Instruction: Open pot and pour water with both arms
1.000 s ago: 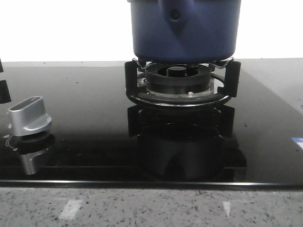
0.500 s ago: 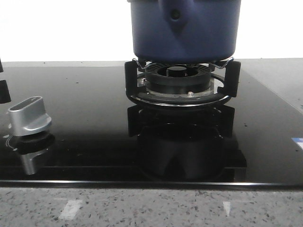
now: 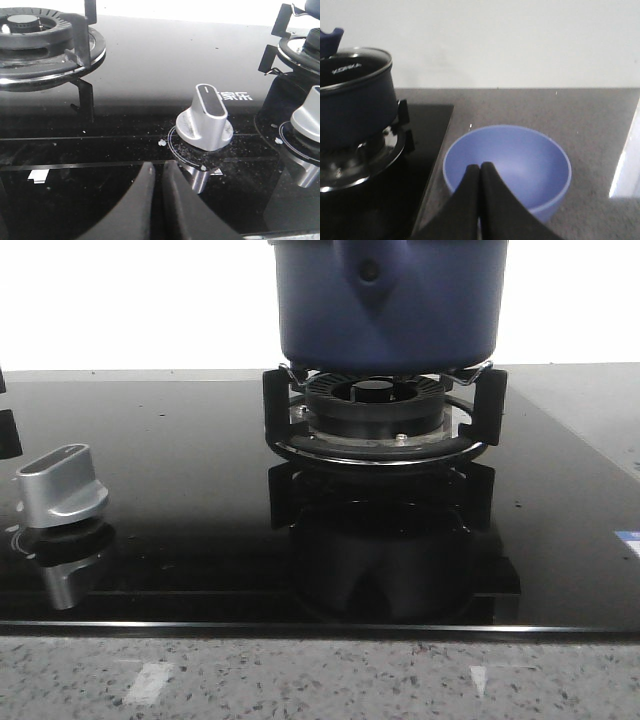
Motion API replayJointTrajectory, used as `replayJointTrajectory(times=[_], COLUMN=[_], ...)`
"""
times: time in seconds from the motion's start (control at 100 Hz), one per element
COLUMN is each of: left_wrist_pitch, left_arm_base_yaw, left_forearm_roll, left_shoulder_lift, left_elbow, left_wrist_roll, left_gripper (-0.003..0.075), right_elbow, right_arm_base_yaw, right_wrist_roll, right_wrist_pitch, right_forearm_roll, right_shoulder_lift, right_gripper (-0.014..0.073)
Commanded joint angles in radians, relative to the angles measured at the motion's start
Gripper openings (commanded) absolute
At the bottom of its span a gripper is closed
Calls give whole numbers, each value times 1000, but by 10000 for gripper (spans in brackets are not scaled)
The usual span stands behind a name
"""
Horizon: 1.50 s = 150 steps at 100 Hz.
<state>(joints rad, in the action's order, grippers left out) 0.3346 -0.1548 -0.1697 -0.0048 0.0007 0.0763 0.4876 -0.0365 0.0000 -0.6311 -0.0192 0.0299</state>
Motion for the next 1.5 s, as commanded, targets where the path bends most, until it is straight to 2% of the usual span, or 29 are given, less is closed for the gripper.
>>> replayJointTrajectory(times=[0.0, 0.11, 0.18, 0.24, 0.3, 0.36, 0.58, 1.49], left_wrist_pitch=[-37, -37, -37, -37, -37, -37, -37, -37], left_arm_base_yaw=[3, 3, 3, 3, 3, 3, 3, 3], left_forearm_roll=[-18, -18, -18, -18, -18, -18, -18, -18], left_shoulder_lift=[-27, -27, -27, -27, -27, -27, -27, -27], left_elbow=[31, 31, 31, 31, 31, 31, 31, 31], left_wrist_roll=[-9, -9, -9, -9, -9, -9, -9, -9], left_gripper=[-20, -20, -20, -20, -20, -20, -20, -20], right_elbow=[-122, -328, -429, -486, -529, -519, -525, -525], right_arm_base_yaw=[-42, -81, -87, -87, -87, -89, -92, -92], right_wrist_roll=[0, 0, 0, 0, 0, 0, 0, 0], right_wrist_pitch=[358, 631, 712, 722, 702, 556, 307, 318], right_forearm_roll=[-16, 19, 19, 19, 19, 12, 12, 12], right_shoulder_lift=[18, 18, 15, -8, -42, -60, -60, -60], right_gripper=[-69, -69, -69, -69, -69, -69, -69, -69])
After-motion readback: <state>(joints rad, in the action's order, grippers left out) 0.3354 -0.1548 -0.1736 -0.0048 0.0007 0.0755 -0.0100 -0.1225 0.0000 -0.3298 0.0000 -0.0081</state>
